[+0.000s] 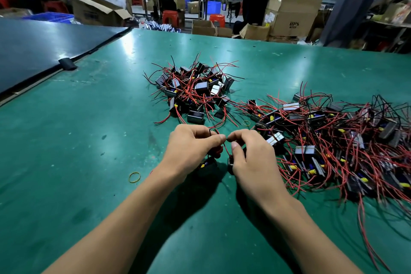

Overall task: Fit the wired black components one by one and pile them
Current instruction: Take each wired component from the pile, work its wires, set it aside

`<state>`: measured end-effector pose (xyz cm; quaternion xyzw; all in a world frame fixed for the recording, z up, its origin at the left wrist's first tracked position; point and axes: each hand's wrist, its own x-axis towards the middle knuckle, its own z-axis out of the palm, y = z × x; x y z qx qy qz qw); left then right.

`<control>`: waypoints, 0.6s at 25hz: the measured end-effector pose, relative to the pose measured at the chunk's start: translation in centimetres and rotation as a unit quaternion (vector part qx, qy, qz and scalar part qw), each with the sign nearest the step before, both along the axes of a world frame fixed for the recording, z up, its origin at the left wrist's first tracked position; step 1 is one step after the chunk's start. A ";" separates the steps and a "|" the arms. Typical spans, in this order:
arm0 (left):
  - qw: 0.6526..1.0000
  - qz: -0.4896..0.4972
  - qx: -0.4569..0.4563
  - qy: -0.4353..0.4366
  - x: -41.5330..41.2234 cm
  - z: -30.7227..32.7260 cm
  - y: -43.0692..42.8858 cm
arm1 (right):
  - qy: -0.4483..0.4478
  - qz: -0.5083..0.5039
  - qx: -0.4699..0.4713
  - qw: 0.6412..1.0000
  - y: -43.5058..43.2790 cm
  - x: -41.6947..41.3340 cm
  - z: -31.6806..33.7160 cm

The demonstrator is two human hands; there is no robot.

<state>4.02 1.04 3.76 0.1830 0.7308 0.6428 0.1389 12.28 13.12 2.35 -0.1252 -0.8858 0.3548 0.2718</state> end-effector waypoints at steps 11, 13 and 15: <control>0.963 0.022 -0.169 0.211 0.3 -0.6 0.0 | 0.016 0.028 -0.162 0.986 0.4 0.1 0.3; 0.928 0.001 -0.237 0.286 0.6 -0.6 -0.1 | 0.014 0.033 -0.185 0.982 0.3 0.0 0.2; 0.899 0.002 -0.275 0.340 0.7 -0.4 -0.4 | 0.014 0.039 -0.201 0.979 0.5 0.0 0.2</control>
